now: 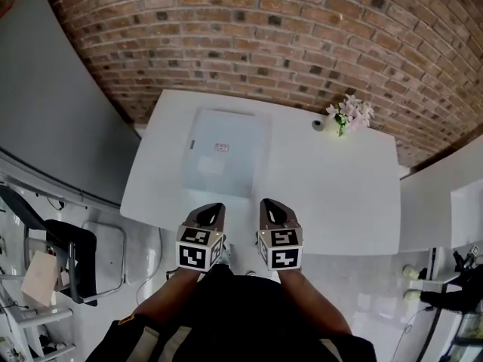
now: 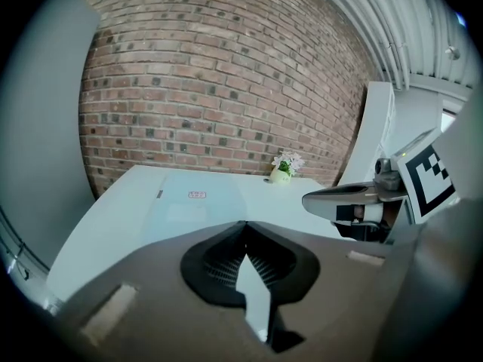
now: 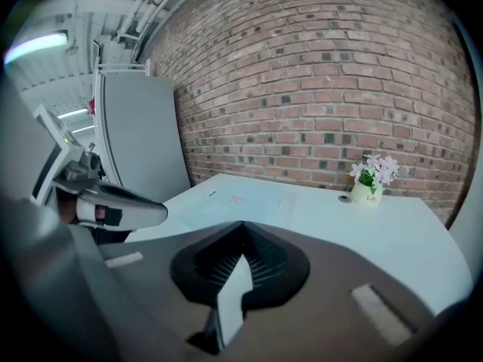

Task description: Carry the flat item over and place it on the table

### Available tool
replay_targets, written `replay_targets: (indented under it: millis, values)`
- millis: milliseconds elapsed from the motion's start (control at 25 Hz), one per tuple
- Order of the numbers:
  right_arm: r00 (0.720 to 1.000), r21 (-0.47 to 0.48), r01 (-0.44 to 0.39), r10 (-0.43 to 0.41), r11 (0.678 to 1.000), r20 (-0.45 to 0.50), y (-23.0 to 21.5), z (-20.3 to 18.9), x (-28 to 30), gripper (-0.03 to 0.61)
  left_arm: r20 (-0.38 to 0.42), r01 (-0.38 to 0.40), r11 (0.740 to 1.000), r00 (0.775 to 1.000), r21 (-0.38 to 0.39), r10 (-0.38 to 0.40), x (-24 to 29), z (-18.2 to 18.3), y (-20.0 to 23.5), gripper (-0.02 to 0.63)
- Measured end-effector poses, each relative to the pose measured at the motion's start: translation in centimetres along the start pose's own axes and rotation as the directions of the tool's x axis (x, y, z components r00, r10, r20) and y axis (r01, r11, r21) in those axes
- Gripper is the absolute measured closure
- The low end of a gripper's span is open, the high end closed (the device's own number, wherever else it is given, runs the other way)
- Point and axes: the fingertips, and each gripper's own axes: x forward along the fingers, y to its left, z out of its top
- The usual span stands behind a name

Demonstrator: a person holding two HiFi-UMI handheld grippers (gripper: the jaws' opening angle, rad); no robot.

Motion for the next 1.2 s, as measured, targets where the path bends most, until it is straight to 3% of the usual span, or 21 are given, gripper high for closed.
replay_targets:
  millis: [720,1200]
  values:
    - [0.987,-0.060,-0.067,0.075,0.996,0.139,1.8,-2.1,-12.9,0.578,0.107,-0.056,0.998,0.993,-0.012,0.057,-9.4,-2.5,-10.2,0.609]
    - [0.980,-0.097,-0.132,0.145,0.986,0.134,5.6,-4.6,-15.9,0.578,0.113,-0.113,0.993,0.987,-0.025,0.116,-12.9,-5.3,-11.0,0.609]
